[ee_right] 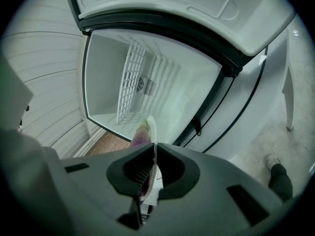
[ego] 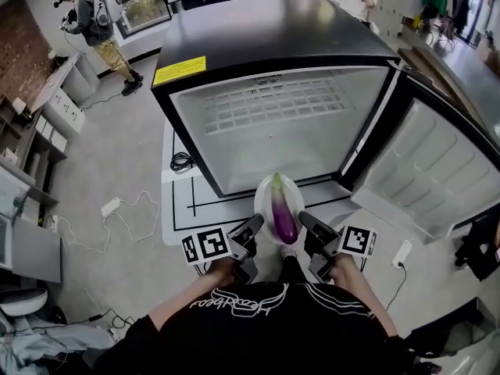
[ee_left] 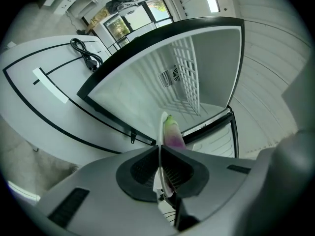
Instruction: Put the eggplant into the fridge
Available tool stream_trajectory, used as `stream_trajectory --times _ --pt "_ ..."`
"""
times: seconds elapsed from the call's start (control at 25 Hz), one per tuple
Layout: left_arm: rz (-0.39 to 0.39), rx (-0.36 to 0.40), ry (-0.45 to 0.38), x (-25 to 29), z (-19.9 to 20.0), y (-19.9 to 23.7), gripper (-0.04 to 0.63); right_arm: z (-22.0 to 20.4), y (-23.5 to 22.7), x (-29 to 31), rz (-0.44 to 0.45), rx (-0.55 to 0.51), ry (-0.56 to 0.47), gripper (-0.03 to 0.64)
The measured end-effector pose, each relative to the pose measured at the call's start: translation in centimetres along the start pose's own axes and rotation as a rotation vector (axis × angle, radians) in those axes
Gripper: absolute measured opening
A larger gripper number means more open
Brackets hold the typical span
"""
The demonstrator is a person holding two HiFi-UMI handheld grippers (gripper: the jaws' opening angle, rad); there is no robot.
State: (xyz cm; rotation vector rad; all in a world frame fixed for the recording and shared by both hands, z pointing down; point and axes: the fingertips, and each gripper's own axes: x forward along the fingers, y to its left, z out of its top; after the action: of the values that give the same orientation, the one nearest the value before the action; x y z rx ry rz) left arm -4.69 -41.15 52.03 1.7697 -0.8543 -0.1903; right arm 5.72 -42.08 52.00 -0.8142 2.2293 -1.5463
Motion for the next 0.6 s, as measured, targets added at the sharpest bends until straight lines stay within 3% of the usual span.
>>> stream_trajectory --times 0.6 --pt "0.046 -0.061 -0.089 2.7 5.8 1.7 0.023 4.6 -1.8 5.5 -0.068 -0.025 0.101 0.021"
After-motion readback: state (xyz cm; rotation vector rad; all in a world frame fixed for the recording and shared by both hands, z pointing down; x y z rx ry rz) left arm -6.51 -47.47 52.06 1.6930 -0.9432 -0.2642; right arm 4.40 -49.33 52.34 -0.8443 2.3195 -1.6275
